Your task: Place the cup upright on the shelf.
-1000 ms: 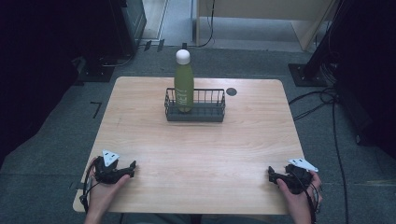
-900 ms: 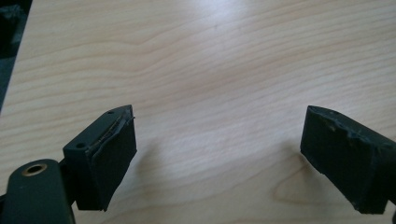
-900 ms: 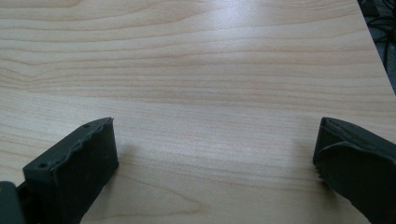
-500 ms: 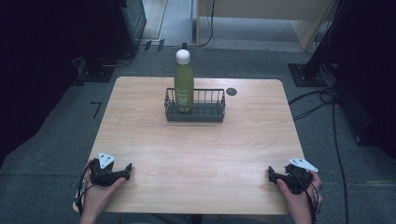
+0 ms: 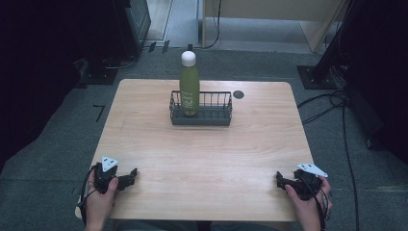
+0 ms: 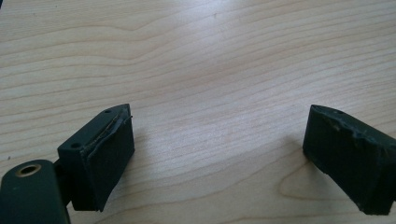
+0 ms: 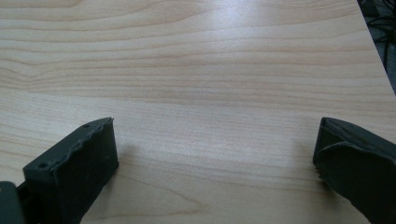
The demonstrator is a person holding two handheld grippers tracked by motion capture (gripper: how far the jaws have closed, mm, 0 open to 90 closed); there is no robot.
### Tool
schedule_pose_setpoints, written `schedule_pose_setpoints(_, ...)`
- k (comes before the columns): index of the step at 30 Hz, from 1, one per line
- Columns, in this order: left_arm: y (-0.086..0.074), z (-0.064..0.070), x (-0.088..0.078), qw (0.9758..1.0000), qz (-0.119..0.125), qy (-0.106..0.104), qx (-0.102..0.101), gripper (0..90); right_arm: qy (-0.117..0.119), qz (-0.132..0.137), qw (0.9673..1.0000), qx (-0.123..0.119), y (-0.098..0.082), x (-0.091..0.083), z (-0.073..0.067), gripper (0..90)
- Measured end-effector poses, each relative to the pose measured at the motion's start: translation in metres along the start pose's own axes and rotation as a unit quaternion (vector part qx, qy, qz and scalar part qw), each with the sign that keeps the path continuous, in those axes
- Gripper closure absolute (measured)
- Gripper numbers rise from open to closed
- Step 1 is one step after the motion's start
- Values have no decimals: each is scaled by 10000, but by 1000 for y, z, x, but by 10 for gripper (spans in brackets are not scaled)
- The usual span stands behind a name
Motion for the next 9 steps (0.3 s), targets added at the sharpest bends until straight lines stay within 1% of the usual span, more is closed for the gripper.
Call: schedule_pose_setpoints(9, 0, 0, 0, 10000, -16, -9, 13, 87, -4, -1, 10000, 0, 0, 0, 0, 0)
Point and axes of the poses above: each handheld gripper's, and its own axes: x roughly forward along the jaws, y roughly out of its top, z roughly to its right, the point moved 5 cm from there along x, roughly forward along the jaws, and after that the axes turned 10 degrees about -x, right-handed, at the moved point
